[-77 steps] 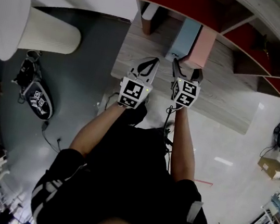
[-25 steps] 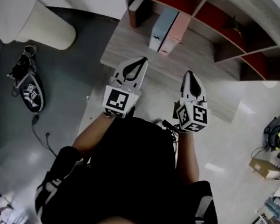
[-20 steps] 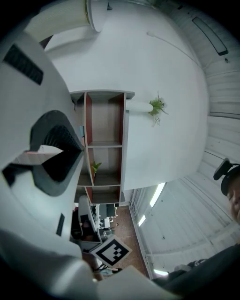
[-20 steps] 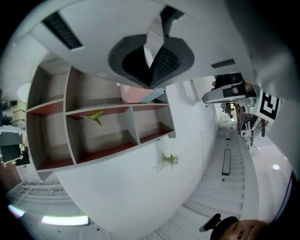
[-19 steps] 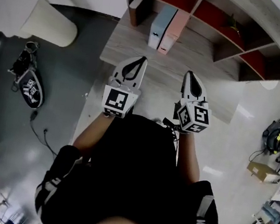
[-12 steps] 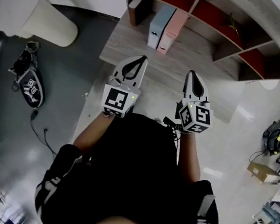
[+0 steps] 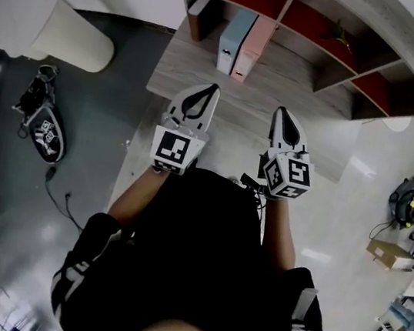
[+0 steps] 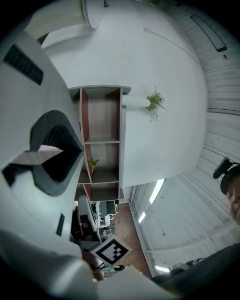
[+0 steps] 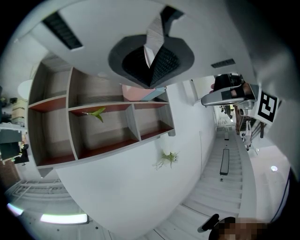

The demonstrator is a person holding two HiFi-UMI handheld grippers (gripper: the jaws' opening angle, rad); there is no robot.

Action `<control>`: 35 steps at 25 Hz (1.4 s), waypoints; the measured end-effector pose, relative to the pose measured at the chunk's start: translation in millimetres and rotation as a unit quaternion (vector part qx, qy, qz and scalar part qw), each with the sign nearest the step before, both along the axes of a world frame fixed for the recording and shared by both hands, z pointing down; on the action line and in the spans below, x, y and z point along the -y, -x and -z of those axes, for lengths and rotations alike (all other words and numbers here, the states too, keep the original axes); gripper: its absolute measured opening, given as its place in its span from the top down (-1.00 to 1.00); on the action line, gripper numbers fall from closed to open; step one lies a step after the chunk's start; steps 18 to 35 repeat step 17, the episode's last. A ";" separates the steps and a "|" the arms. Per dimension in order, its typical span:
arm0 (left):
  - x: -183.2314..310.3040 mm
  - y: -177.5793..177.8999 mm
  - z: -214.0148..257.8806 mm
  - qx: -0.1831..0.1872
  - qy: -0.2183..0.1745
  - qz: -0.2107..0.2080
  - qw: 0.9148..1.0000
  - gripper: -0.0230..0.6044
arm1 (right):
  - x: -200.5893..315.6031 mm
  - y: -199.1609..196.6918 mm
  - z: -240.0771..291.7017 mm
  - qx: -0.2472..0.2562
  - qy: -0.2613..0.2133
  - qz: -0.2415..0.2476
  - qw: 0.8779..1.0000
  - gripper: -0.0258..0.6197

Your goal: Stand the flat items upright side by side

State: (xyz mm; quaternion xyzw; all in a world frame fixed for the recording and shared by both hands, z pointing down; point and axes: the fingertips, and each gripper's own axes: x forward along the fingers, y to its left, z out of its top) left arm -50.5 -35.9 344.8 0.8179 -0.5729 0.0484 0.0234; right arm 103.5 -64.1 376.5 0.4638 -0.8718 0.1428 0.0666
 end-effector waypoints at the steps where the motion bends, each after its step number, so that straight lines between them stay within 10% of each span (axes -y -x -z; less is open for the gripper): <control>1: -0.1 0.1 0.3 0.002 0.000 -0.001 1.000 0.86 | -0.2 0.8 0.3 0.001 -0.001 0.000 1.000 0.84; 35: -8.6 -0.4 1.1 0.018 0.003 -0.008 1.000 0.86 | -11.8 7.4 1.0 0.004 -0.001 0.003 1.000 0.84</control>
